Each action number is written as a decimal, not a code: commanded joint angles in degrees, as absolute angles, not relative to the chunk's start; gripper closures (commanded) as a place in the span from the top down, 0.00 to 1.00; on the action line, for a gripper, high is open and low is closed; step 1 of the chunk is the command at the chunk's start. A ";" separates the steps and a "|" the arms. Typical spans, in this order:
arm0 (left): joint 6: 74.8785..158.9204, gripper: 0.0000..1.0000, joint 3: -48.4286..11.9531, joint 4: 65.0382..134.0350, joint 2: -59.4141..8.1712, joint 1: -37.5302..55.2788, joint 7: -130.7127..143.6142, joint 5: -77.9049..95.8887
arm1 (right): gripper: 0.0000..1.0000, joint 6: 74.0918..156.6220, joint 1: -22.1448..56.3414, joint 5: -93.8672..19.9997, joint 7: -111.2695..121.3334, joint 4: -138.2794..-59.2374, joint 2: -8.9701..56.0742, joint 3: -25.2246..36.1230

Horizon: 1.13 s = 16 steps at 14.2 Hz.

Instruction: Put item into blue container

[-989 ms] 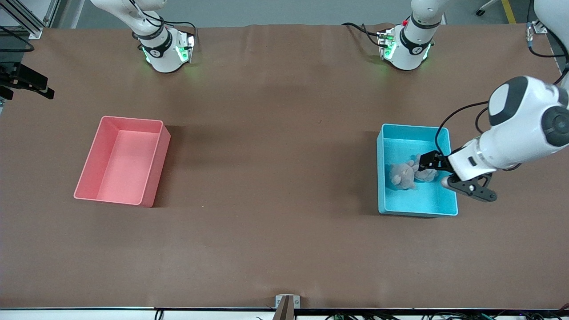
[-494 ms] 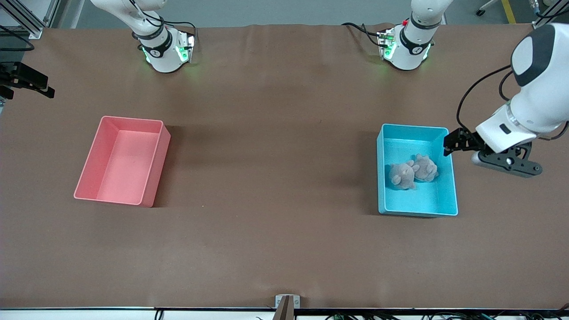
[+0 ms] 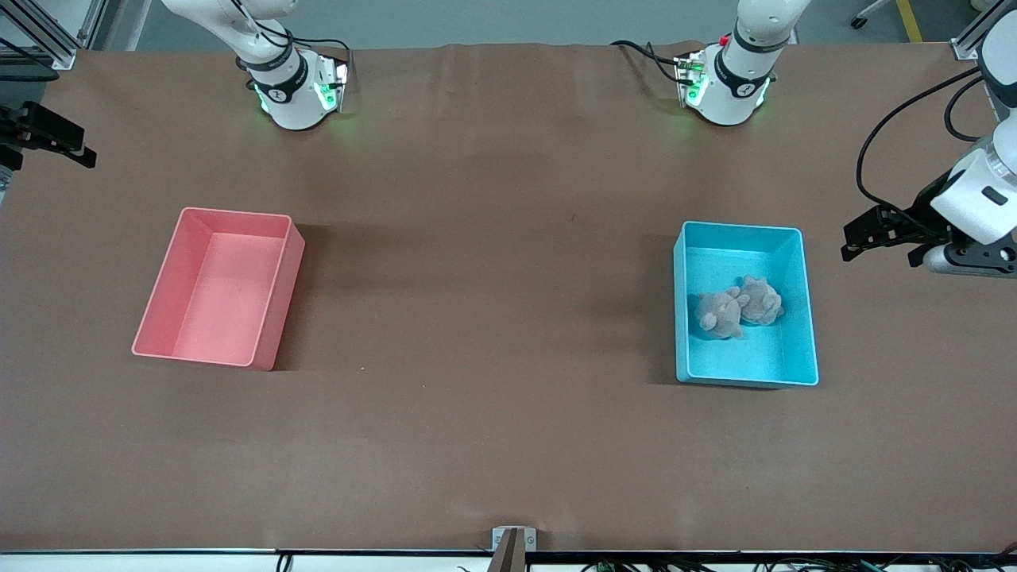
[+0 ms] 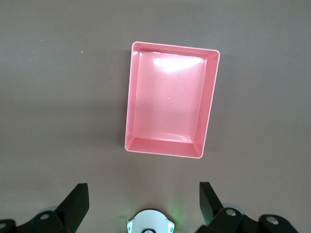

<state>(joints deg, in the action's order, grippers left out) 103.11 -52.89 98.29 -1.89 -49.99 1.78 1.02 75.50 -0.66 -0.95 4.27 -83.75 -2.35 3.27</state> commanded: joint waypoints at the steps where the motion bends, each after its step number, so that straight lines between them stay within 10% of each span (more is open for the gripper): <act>1: 98.28 1.00 -52.82 97.48 -1.49 -50.10 7.28 1.58 | 1.00 75.94 -0.53 -0.35 4.83 -86.92 -5.45 3.16; 16: 92.02 1.00 -51.77 86.48 -1.93 -50.10 -1.50 1.41 | 1.00 76.64 -0.53 -1.05 4.57 -86.84 -6.33 3.25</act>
